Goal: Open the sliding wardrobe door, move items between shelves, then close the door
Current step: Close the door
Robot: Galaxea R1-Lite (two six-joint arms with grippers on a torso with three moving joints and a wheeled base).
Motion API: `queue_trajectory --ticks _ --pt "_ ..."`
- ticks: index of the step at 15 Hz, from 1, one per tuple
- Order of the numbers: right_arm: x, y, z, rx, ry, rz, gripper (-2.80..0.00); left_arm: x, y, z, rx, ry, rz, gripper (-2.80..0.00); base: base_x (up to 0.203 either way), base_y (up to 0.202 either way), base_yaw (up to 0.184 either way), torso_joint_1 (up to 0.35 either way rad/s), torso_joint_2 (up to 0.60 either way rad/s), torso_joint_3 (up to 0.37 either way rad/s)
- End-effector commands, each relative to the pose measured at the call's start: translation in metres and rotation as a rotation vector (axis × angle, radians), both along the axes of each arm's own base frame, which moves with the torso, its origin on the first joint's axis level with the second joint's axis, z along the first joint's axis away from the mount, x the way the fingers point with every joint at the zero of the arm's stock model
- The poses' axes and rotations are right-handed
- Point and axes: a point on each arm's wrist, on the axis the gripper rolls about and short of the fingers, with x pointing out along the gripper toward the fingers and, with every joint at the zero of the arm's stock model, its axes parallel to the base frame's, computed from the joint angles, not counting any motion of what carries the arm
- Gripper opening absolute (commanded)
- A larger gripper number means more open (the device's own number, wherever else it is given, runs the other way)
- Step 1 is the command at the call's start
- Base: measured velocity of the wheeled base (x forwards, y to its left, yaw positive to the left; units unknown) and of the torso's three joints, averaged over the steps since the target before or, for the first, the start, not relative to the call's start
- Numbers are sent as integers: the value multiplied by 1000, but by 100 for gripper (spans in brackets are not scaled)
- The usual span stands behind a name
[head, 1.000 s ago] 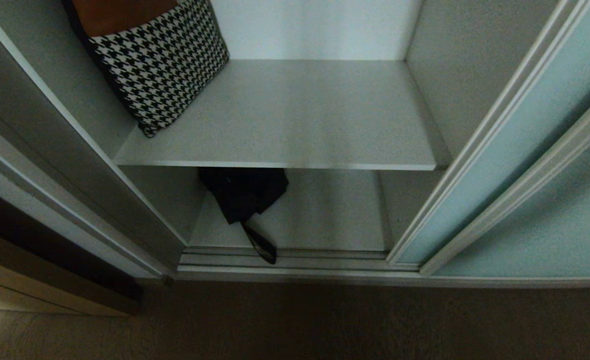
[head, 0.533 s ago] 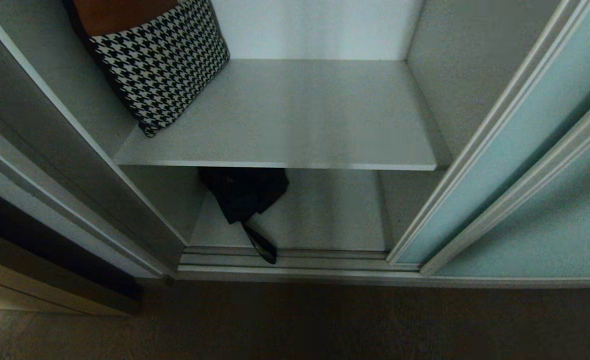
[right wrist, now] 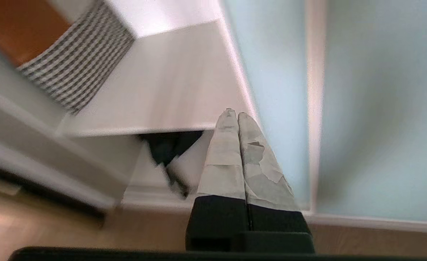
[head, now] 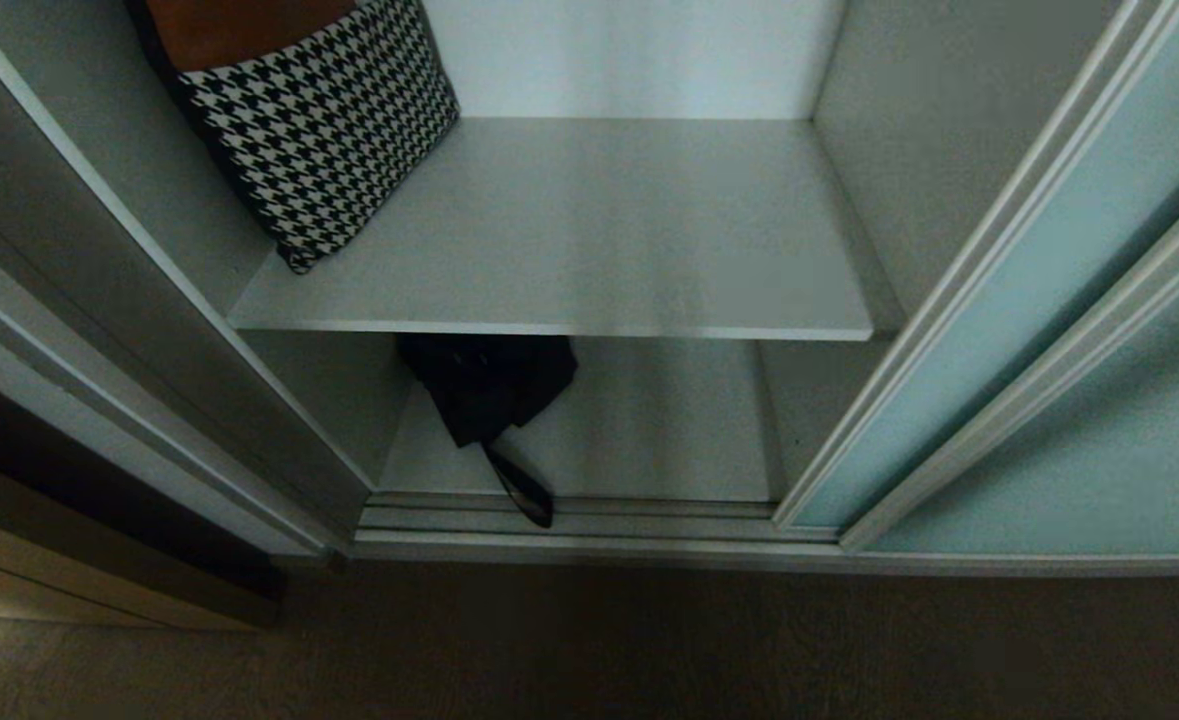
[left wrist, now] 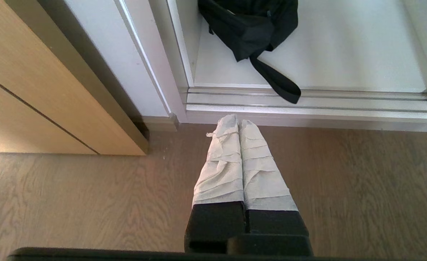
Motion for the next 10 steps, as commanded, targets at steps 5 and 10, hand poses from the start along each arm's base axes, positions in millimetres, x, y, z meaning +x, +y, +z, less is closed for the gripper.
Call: queue_trajectory --ticks 5,10 --pt "26 5 8 3 21 -25 -280 0 0 0 1 1 0 -280 0 0 0 0 0 0" --pt "39 6 13 -29 26 -108 -280 0 0 0 1 1 0 -280 0 0 0 0 0 0"
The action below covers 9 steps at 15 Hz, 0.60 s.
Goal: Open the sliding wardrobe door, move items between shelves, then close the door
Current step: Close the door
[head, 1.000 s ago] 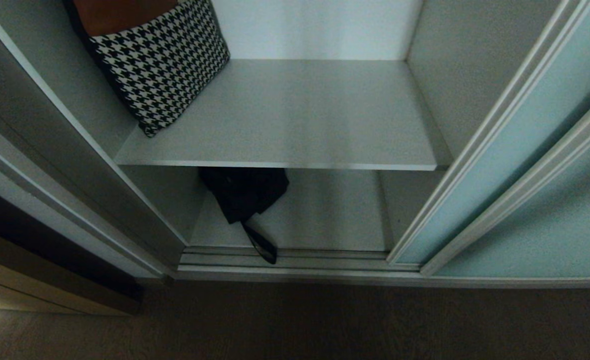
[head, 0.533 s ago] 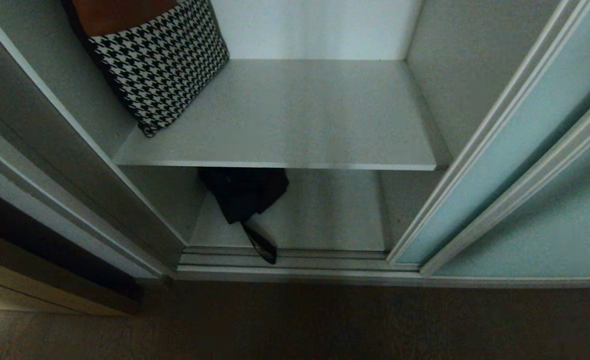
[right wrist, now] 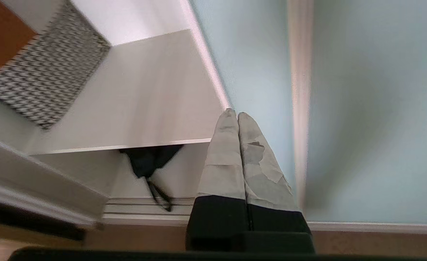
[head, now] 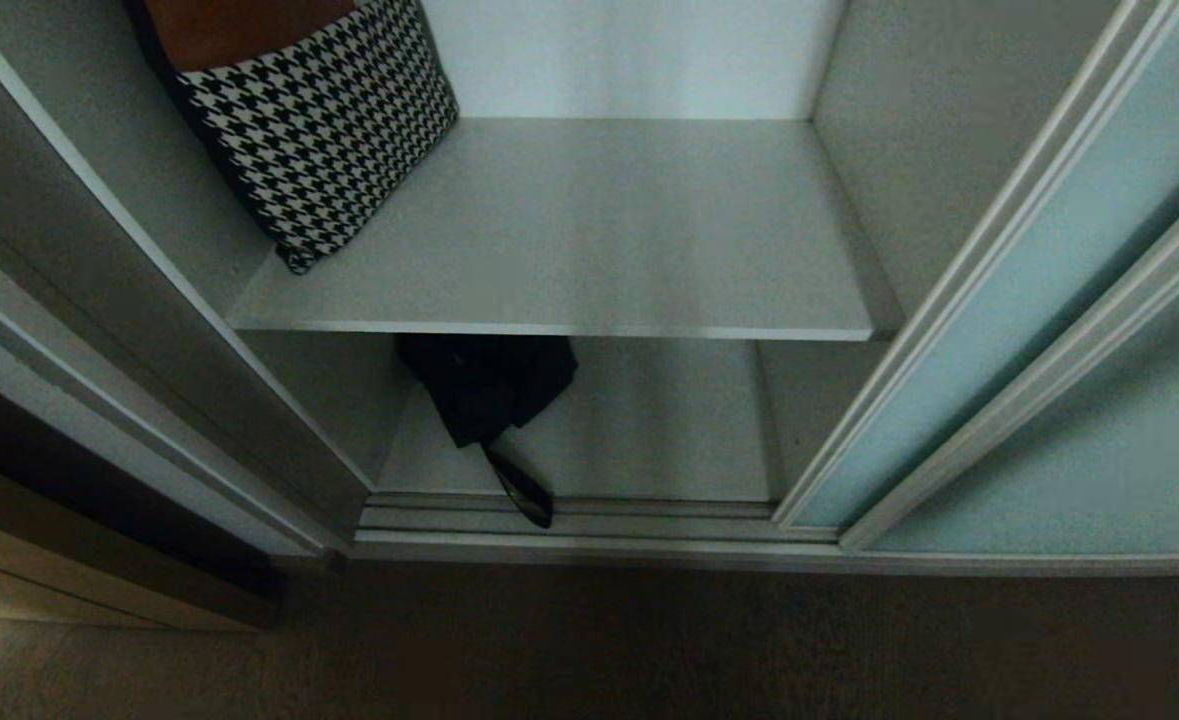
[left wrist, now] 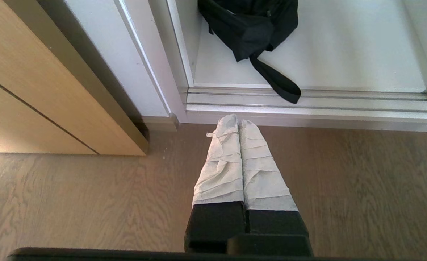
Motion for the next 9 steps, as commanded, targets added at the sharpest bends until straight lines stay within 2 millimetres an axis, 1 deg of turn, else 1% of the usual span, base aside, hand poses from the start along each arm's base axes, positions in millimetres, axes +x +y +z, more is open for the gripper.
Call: queue_trajectory --ticks 1,5,9 --pt "5 0 0 -19 14 -43 -280 0 0 0 1 1 0 -280 0 0 0 0 0 0" --pt "10 0 1 -48 -5 -47 -280 0 0 0 1 1 0 -280 0 0 0 0 0 0" --pt "37 -4 6 -63 -19 -46 -280 0 0 0 1 1 0 -280 0 0 0 0 0 0"
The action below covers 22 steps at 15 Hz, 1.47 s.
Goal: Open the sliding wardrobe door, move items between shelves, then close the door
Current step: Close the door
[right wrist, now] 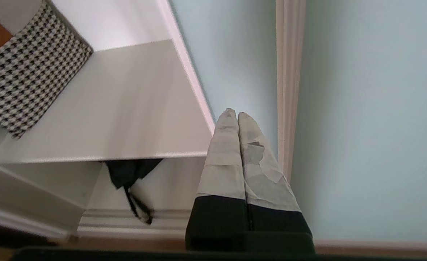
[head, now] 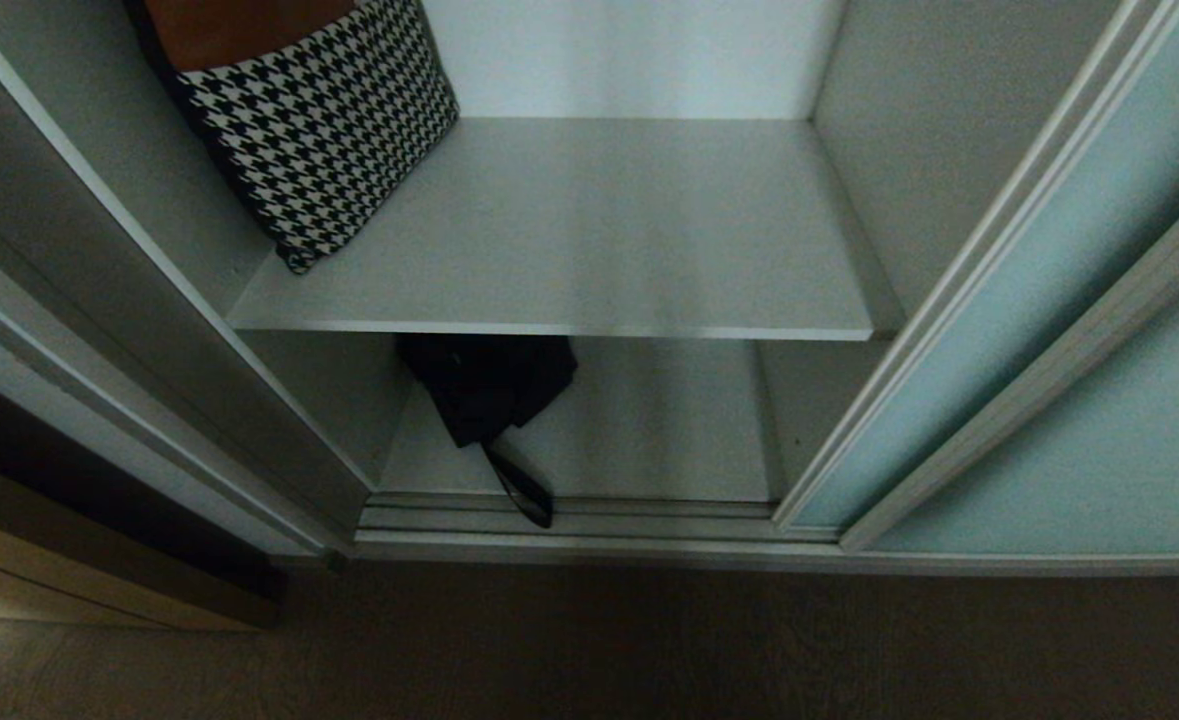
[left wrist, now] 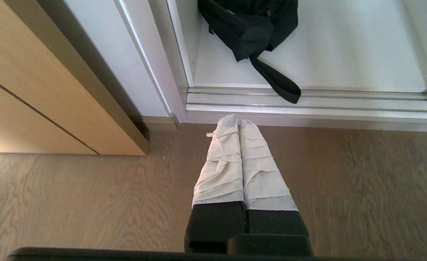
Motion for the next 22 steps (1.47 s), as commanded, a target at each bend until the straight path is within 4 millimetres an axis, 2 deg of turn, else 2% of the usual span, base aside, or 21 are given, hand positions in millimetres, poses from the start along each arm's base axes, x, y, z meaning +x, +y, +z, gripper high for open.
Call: queue_trajectory --ticks 1,5,9,17,22 --pt "19 -3 -1 -2 27 7 -280 0 0 0 0 1 0 -280 0 0 0 0 0 0" --pt "44 -10 -17 -13 26 27 -280 0 0 0 0 1 0 -280 0 0 0 0 0 0" --pt "65 -20 -17 -12 12 -23 -280 0 0 0 0 1 0 -280 0 0 0 0 0 0" --pt "63 -27 -2 -51 -121 -86 -280 0 0 0 0 1 0 -280 0 0 0 0 0 0" --pt "78 -34 -1 -43 -127 -128 -280 0 0 0 0 1 0 -280 0 0 0 0 0 0"
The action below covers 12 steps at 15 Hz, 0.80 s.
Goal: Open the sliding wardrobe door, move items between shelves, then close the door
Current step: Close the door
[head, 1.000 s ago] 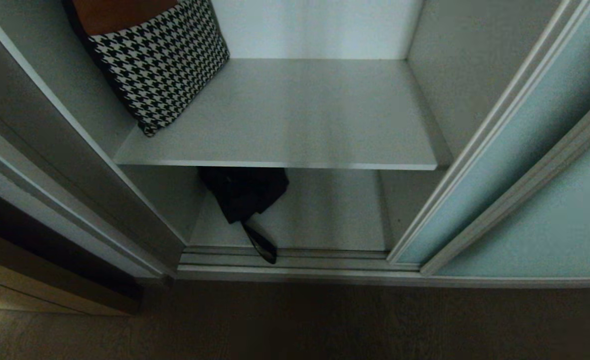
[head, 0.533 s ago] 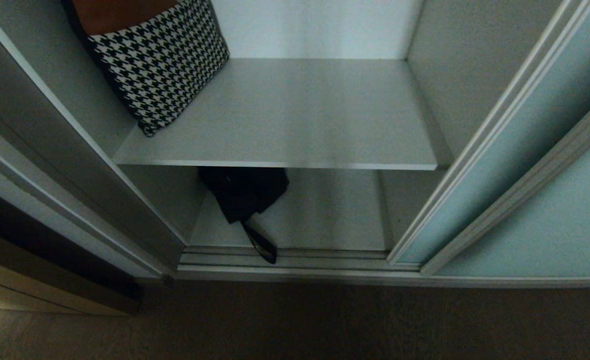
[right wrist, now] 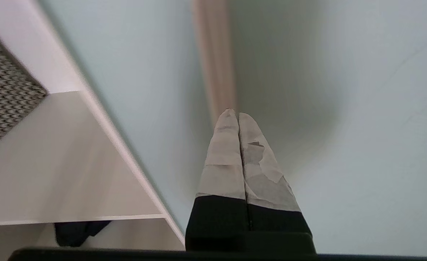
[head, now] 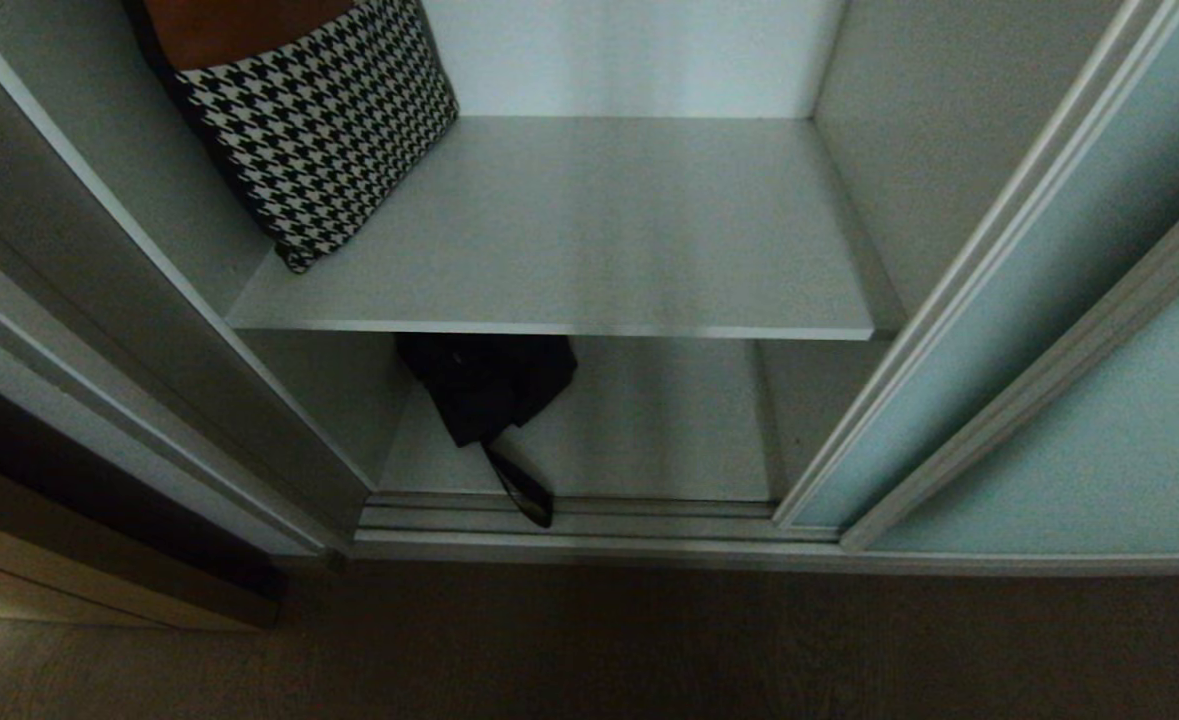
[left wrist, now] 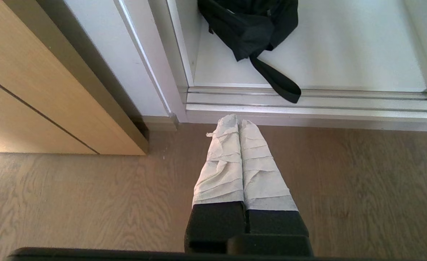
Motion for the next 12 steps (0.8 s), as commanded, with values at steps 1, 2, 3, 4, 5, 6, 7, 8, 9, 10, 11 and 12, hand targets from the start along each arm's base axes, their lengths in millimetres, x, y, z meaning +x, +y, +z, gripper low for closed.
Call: queue_trajectory --ticks 1,2,3,4,5,6,7,8,9,10,11,12 --pt "11 -4 -1 8 14 1 -280 0 0 0 0 1 1 -280 0 0 0 0 0 0" --pt "14 -5 0 7 9 2 -280 0 0 0 0 1 1 -280 0 0 0 0 0 0" --pt "16 -5 0 8 9 2 -280 0 0 0 0 1 1 -280 0 0 0 0 0 0" --pt "15 -5 0 5 8 5 -280 0 0 0 0 1 1 -280 0 0 0 0 0 0" --pt "15 -5 0 3 8 7 -280 0 0 0 0 1 1 -280 0 0 0 0 0 0" --pt "15 -4 -1 2 15 13 -280 0 0 0 0 1 1 -280 0 0 0 0 0 0" --pt "15 -4 -1 3 18 14 -280 0 0 0 0 1 1 -280 0 0 0 0 0 0" --pt "16 -4 -2 3 16 14 -280 0 0 0 0 1 1 -280 0 0 0 0 0 0" --pt "17 -5 -2 4 18 14 -280 0 0 0 0 1 1 -280 0 0 0 0 0 0" --pt "14 -3 -1 1 13 19 -280 0 0 0 0 1 1 -280 0 0 0 0 0 0" --pt "10 -1 -1 -2 8 31 -280 0 0 0 0 1 1 -280 0 0 0 0 0 0" --pt "4 2 -1 -8 3 49 -280 0 0 0 0 1 1 -280 0 0 0 0 0 0"
